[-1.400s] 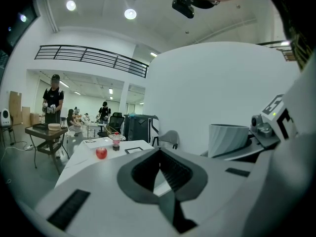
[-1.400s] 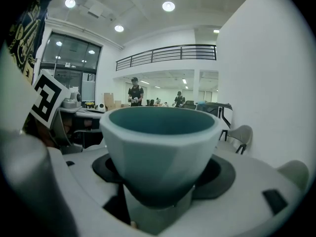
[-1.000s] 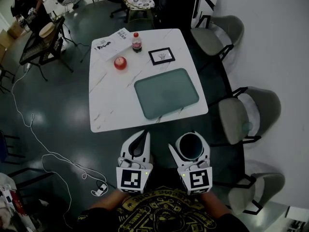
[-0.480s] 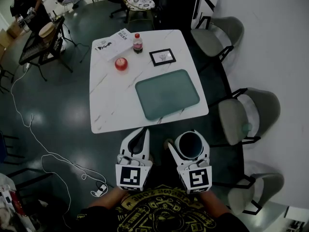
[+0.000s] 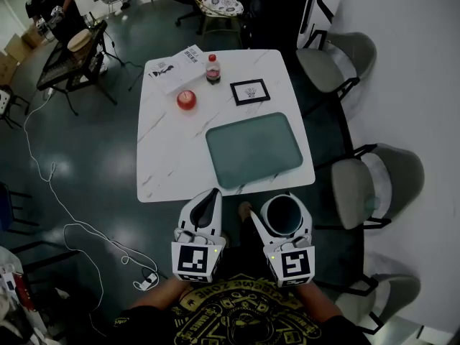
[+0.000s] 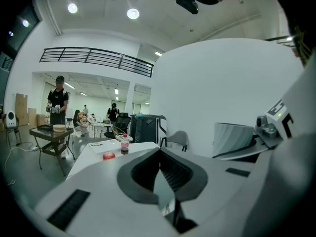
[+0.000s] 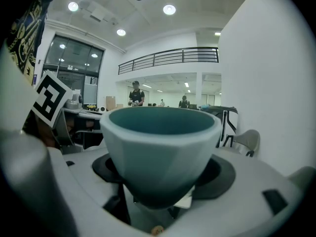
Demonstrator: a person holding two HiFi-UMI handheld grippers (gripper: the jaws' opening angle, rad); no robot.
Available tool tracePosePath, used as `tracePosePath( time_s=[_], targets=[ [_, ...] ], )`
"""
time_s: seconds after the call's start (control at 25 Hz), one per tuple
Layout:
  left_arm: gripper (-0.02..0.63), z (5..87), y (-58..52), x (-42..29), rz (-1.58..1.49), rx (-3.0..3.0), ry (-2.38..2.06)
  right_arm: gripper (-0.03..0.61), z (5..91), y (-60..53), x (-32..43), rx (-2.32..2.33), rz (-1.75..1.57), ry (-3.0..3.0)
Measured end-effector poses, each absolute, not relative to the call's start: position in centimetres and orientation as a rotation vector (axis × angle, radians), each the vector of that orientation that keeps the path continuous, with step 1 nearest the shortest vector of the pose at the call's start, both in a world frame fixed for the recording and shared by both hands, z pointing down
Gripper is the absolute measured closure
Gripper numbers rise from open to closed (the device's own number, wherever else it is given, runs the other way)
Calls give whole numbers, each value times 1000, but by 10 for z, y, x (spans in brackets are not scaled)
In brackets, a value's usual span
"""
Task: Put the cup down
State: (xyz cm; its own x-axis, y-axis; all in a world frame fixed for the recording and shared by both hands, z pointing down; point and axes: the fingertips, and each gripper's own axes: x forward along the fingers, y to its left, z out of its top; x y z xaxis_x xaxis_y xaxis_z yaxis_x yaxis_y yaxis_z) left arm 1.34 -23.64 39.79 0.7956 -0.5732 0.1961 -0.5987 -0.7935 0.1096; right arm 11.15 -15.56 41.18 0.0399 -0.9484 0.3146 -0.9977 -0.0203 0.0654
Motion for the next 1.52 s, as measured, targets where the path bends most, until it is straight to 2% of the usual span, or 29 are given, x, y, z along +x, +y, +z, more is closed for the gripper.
tracePosePath(
  time_s=[0.6,1.52],
  targets=[
    [603,395,-295,64,247,2757,-1083,215,408,-236,163,1913,225,-2133],
    [603,416,-327,87,258,2647,-1322,215,441,-292,196,1738,188,-2285]
  ],
)
